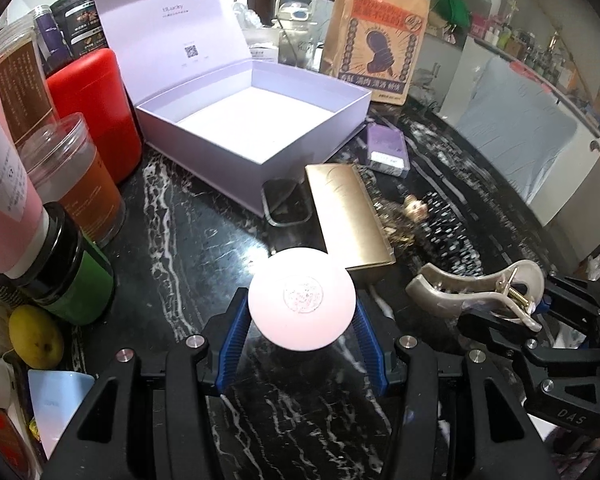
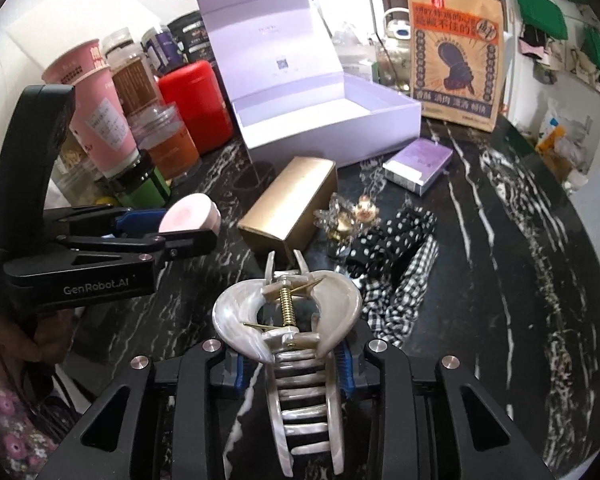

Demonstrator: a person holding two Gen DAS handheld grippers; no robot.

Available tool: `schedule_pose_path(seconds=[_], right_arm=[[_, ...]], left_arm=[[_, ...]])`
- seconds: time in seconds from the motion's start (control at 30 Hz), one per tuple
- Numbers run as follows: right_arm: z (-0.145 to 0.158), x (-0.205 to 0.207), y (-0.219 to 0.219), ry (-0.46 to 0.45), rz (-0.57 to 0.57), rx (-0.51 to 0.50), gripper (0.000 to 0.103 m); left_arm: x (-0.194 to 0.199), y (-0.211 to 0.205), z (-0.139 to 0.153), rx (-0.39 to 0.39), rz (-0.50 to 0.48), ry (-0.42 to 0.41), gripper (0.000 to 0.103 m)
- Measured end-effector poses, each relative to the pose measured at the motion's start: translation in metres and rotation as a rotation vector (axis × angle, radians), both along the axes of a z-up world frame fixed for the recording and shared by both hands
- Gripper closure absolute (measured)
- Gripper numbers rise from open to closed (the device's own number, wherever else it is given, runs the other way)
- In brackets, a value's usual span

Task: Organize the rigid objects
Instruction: 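Carry the compact with the left tool while the right tool carries the clip into the lavender box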

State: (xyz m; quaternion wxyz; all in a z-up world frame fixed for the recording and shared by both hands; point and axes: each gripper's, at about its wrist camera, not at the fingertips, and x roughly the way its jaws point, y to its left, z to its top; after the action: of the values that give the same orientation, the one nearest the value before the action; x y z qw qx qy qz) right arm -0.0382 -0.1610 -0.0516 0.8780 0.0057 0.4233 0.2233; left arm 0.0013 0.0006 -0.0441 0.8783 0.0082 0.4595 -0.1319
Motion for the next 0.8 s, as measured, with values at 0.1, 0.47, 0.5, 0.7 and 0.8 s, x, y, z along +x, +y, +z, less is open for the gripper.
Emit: schedule_pose_path(seconds=[0.1, 0.47, 0.5, 0.7, 0.8], right_arm=[[0.009, 0.0, -0.002, -0.02, 0.004, 0.017, 0.07], [0.034, 0.015, -0.003, -0.075, 0.037, 0.038, 0.07], [0.035, 0.017, -0.003, -0.079, 0.04, 0.036, 0.07], [0.047, 0.034, -0.001, -0.106, 0.065, 0.026, 0.07], [0.052, 0.043, 0.001, -0.119, 0.072, 0.023, 0.07]], left_arm=[[0.001, -0.001, 0.007, -0.026, -0.01, -0.002, 0.053], [0.008, -0.001, 0.032, -0.038, -0.012, -0.053, 0.053], [0.01, 0.0, 0.034, -0.039, -0.01, -0.058, 0.053], [0.025, 0.005, 0.048, -0.026, 0.009, -0.101, 0.053], [0.038, 0.008, 0.056, -0.022, 0.021, -0.124, 0.053]])
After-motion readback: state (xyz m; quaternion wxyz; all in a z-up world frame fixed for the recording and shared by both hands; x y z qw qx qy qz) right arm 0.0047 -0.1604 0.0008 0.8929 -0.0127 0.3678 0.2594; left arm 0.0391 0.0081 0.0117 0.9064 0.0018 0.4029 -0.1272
